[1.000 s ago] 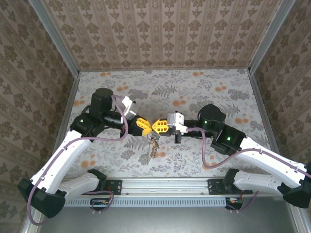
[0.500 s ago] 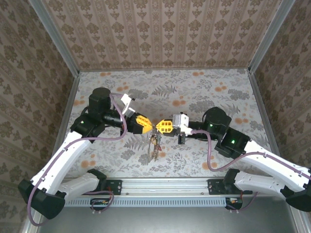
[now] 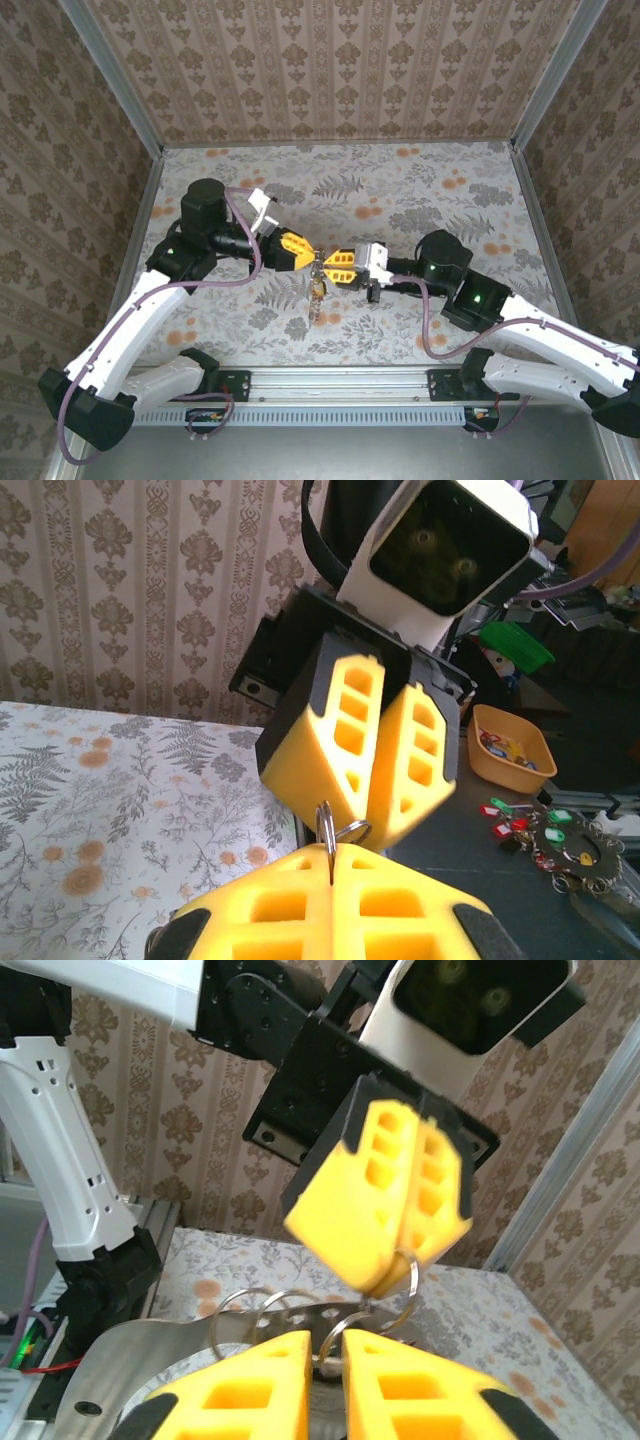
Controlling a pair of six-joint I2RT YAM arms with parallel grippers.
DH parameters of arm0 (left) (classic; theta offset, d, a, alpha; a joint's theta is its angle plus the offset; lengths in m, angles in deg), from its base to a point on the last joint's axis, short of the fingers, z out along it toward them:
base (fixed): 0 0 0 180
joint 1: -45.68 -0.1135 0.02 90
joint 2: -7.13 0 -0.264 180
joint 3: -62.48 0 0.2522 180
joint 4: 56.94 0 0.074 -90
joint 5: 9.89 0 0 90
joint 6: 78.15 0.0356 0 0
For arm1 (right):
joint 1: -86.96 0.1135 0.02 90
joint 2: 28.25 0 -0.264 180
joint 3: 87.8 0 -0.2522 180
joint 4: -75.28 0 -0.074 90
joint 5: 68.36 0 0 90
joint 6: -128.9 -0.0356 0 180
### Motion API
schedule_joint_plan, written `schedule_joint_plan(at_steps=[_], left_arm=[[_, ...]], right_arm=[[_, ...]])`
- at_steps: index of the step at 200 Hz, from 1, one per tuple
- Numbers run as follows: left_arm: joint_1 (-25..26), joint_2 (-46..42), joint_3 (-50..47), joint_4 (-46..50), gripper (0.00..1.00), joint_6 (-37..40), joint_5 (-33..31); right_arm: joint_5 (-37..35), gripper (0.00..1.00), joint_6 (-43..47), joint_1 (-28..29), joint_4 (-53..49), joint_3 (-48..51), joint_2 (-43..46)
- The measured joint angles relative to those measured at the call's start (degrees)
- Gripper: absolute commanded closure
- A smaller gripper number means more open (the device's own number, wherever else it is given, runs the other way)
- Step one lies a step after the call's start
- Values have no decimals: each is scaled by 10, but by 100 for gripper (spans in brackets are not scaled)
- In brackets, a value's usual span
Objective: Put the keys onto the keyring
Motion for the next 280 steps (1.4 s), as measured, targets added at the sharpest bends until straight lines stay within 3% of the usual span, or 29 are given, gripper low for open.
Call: schedule_joint_plan(at_steps=[29, 86, 119, 159, 280], left_arm=[[0, 0, -3, -11, 100, 0, -12], [0, 0, -9, -13, 100, 2, -31], [6, -3, -9, -11, 100, 9, -32], [8, -24, -10, -5, 100, 18, -31], [12, -35, -10, 10, 100, 37, -31]], right_arm=[[-1, 70, 0, 2, -2, 2, 1], [-42, 75, -31, -3, -29, -19, 57], [-50, 77, -37, -8, -43, -78, 19], [-36, 76, -54, -8, -64, -83, -26], [19, 76, -67, -15, -126, -118, -59]])
